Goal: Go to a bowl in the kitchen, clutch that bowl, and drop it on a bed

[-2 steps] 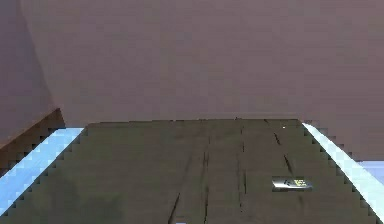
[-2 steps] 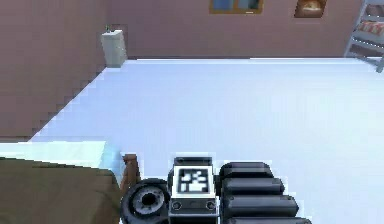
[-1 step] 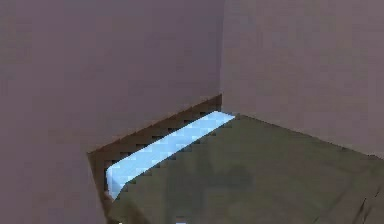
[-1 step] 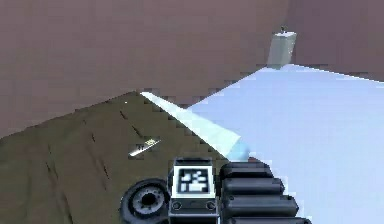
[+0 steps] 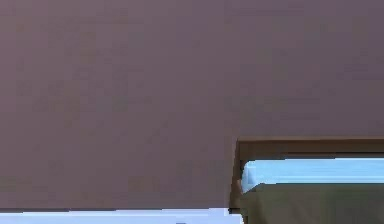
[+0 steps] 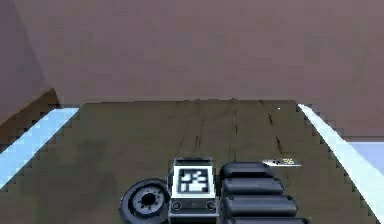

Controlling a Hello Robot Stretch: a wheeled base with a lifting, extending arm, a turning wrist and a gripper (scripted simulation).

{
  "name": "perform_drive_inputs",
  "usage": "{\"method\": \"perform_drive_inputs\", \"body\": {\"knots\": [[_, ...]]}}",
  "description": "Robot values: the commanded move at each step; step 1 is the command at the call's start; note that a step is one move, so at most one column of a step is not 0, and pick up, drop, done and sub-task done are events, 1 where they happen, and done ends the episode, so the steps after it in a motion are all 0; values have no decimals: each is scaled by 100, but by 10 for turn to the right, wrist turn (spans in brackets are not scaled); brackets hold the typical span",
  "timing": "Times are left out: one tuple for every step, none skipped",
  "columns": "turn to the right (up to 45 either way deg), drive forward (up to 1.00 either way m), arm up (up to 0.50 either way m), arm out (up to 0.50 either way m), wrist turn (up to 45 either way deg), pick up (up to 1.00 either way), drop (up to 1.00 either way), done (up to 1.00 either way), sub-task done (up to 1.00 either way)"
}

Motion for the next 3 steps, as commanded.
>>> {"method": "perform_drive_inputs", "body": {"knots": [[-450, 0, 0, 0, 0, 0, 0, 0, 0], [-390, 0, 0, 0, 0, 0, 0, 0, 0], [450, 0, 0, 0, 0, 0, 0, 0, 0]]}}
